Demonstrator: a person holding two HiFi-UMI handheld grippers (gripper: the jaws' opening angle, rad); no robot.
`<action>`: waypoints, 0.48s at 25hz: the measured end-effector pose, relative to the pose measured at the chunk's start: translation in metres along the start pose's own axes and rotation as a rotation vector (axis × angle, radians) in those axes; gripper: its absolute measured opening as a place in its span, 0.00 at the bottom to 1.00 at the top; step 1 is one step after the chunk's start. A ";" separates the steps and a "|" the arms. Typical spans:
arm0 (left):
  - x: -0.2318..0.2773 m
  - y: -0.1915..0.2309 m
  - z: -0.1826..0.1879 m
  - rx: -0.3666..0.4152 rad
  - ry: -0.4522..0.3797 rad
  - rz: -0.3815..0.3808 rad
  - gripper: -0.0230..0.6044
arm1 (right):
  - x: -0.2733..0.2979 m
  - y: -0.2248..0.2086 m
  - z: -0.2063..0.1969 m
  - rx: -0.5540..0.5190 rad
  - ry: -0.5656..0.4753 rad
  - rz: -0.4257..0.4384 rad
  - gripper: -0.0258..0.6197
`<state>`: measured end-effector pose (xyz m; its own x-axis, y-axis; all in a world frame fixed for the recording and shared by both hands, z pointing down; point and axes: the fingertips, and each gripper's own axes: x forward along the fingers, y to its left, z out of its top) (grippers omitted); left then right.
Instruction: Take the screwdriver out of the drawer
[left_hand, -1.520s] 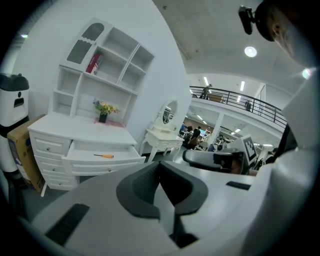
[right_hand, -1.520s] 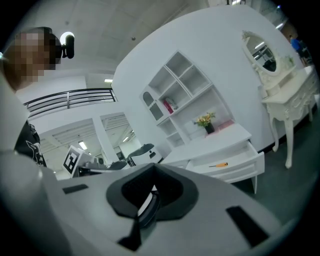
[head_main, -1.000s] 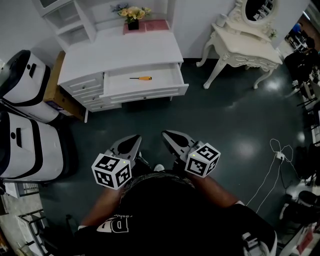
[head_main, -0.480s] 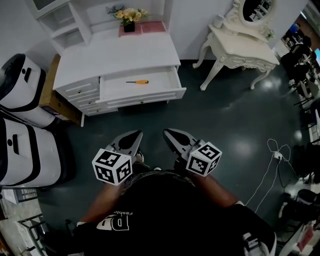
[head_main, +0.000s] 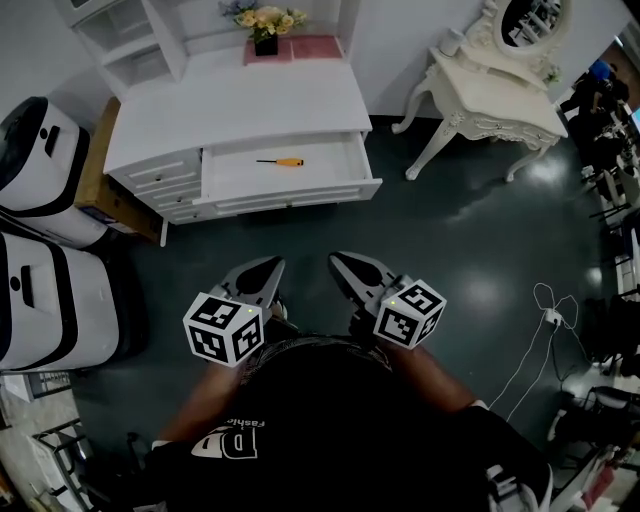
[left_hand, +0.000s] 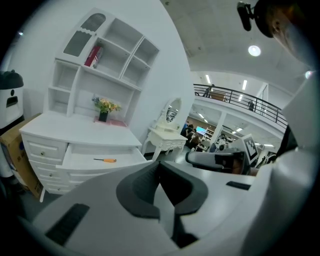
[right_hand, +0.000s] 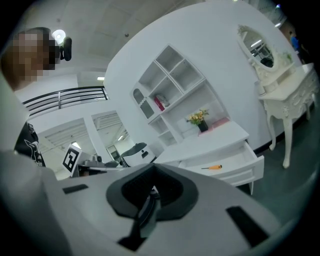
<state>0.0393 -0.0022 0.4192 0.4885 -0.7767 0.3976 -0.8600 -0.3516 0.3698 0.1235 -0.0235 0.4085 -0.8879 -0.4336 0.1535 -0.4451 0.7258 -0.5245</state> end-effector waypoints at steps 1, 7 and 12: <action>0.001 0.005 0.003 -0.001 -0.001 0.002 0.06 | 0.005 -0.002 0.002 -0.001 0.001 0.000 0.05; 0.013 0.040 0.018 -0.017 0.017 0.020 0.06 | 0.036 -0.020 0.016 0.007 0.010 -0.020 0.05; 0.031 0.070 0.031 -0.025 0.039 0.016 0.06 | 0.067 -0.040 0.025 0.028 0.022 -0.045 0.05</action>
<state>-0.0104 -0.0667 0.4314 0.4807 -0.7611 0.4355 -0.8640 -0.3261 0.3837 0.0841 -0.0946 0.4191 -0.8697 -0.4531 0.1957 -0.4813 0.6908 -0.5395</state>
